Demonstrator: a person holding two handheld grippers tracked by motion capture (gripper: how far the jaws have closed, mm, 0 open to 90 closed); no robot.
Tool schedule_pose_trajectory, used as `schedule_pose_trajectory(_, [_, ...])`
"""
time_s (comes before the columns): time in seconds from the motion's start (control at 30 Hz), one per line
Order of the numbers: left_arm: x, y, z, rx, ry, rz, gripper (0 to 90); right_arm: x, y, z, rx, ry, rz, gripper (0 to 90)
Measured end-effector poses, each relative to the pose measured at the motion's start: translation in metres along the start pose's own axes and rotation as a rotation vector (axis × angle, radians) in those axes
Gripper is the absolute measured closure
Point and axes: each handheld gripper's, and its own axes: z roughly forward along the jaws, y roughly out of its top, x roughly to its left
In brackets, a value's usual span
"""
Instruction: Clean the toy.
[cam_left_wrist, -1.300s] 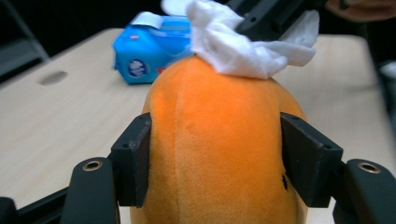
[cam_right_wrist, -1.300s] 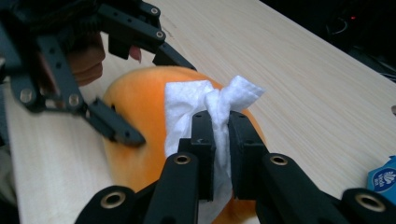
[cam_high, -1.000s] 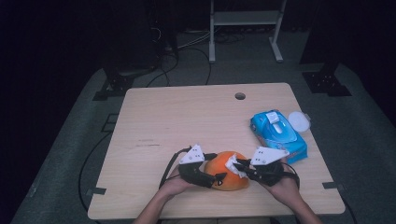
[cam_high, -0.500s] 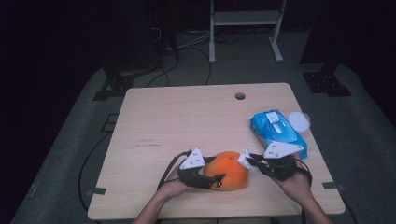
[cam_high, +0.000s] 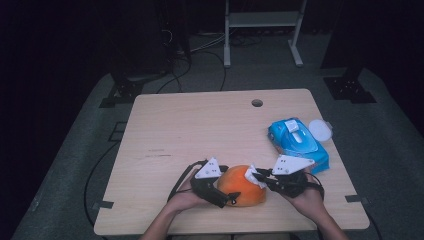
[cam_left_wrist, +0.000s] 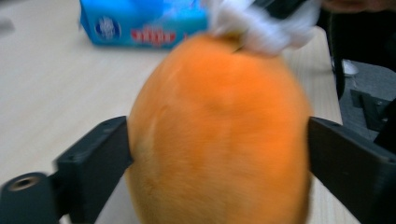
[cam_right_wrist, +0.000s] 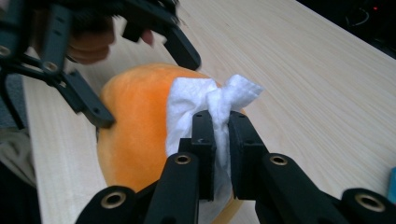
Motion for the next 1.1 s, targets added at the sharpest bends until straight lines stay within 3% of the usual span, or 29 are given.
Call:
schedule_pose_trajectory(0.07, [-0.002,-0.003,0.001,-0.022,0.007,0.017,17.0,-0.001,-0.001,-0.002,0.008,-0.021,-0.009,81.1])
schedule_pose_trajectory(0.17, [-0.003,0.0,-0.002,-0.026,0.019,0.027,24.7,-0.013,-0.007,-0.007,0.0,-0.026,0.03,81.1])
schedule_pose_trajectory(0.3, [-0.004,-0.002,-0.003,-0.034,0.021,0.05,25.0,-0.026,-0.016,-0.015,0.0,-0.056,0.079,81.1])
schedule_pose_trajectory(0.43, [-0.008,0.0,0.002,-0.052,0.028,0.069,29.3,-0.026,-0.016,-0.016,-0.01,-0.048,0.104,81.3])
schedule_pose_trajectory(0.53, [-0.015,0.003,0.006,-0.048,0.045,0.115,30.1,-0.016,-0.007,-0.008,-0.015,-0.036,0.063,81.4])
schedule_pose_trajectory(0.63, [-0.016,0.0,0.002,-0.045,0.049,0.133,30.2,-0.009,-0.003,-0.006,-0.023,-0.02,0.036,81.4])
schedule_pose_trajectory(0.77, [-0.012,-0.002,-0.002,-0.049,0.04,0.121,30.4,-0.012,-0.008,-0.01,-0.02,-0.004,0.053,81.3])
schedule_pose_trajectory(0.97, [-0.01,-0.003,-0.002,-0.055,0.038,0.108,30.6,-0.025,-0.019,-0.017,0.016,-0.044,0.082,81.4])
schedule_pose_trajectory(1.1, [-0.014,0.001,0.003,-0.062,0.054,0.122,30.2,-0.019,-0.012,-0.015,-0.015,-0.015,0.076,81.3])
